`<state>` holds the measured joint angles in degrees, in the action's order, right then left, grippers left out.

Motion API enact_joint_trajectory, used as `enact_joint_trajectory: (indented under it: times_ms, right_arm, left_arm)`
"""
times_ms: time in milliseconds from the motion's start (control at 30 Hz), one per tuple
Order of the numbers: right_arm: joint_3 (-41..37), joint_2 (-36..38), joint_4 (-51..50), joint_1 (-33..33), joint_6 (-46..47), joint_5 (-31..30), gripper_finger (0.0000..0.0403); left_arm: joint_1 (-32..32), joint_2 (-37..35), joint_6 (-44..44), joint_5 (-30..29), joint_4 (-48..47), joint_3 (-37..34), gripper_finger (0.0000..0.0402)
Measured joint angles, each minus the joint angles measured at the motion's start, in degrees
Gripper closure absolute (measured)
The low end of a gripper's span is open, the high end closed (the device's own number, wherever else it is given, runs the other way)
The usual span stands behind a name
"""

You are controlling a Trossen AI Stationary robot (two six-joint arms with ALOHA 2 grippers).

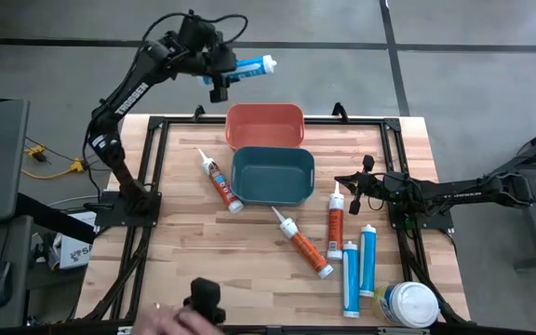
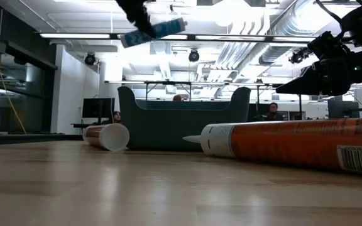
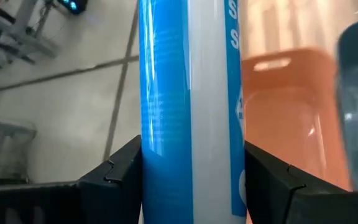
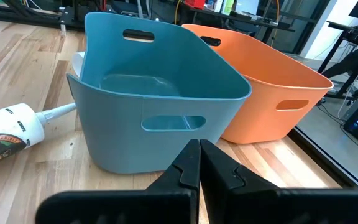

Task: Pick & place silicon tubes, Sealant and Lysol wipes
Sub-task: Put the left blue sealant into the orange bin

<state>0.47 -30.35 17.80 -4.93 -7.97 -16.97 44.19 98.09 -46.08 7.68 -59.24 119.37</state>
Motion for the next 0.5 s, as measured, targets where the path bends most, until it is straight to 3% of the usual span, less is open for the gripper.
enact_joint_trajectory:
  times_ms: [233, 500]
  right_arm:
    - [0.02, 0.0, -0.01, 0.0, -0.02, 0.02, 0.0402]
    - [0.0, 0.0, -0.01, 0.0, -0.02, 0.01, 0.0402]
  left_arm:
    - [3.01, 7.18, -0.16, 3.99, -0.47, -0.1, 0.0209]
    - [2.82, 15.35, 3.24, 3.7, -0.42, -0.16, 0.0209]
